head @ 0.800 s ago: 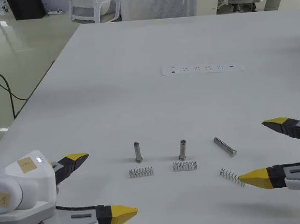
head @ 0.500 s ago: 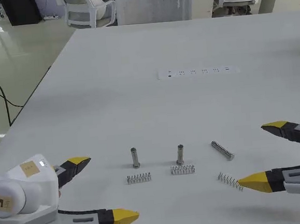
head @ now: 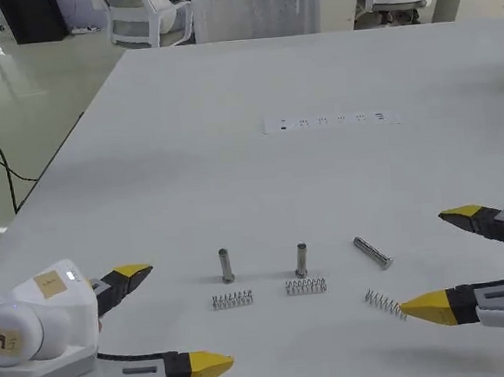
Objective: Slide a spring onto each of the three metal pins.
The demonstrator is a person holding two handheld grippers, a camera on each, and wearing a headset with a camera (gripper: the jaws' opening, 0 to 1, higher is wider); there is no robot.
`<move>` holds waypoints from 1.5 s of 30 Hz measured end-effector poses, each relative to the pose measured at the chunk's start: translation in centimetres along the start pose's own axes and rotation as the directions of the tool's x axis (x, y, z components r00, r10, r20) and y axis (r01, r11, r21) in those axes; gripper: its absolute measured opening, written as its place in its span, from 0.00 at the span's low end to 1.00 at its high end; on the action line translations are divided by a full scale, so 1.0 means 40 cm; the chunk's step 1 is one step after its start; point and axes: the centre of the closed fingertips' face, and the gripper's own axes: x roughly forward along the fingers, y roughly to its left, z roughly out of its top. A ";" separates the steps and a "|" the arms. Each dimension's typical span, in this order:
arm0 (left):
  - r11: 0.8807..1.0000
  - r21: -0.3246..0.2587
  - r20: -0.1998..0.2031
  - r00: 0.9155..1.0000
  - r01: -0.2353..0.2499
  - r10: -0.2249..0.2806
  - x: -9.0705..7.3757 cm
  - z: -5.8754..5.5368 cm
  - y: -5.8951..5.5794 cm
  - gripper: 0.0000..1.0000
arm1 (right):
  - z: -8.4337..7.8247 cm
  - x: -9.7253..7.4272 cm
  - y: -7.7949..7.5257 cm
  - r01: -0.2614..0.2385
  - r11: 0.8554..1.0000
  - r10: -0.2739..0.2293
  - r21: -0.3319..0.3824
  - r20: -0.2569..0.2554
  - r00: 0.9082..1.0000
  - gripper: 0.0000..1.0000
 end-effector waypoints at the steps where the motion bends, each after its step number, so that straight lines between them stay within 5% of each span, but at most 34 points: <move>1: 1.000 0.002 -0.001 1.000 0.000 0.000 0.001 0.000 0.000 0.95 | -0.001 0.000 0.000 0.000 1.000 0.000 0.001 0.000 1.000 0.92; 45: 1.000 -0.008 0.020 1.000 -0.007 0.007 -0.004 0.006 -0.006 0.94 | 0.014 0.008 -0.016 0.016 1.000 -0.016 0.003 -0.027 1.000 0.87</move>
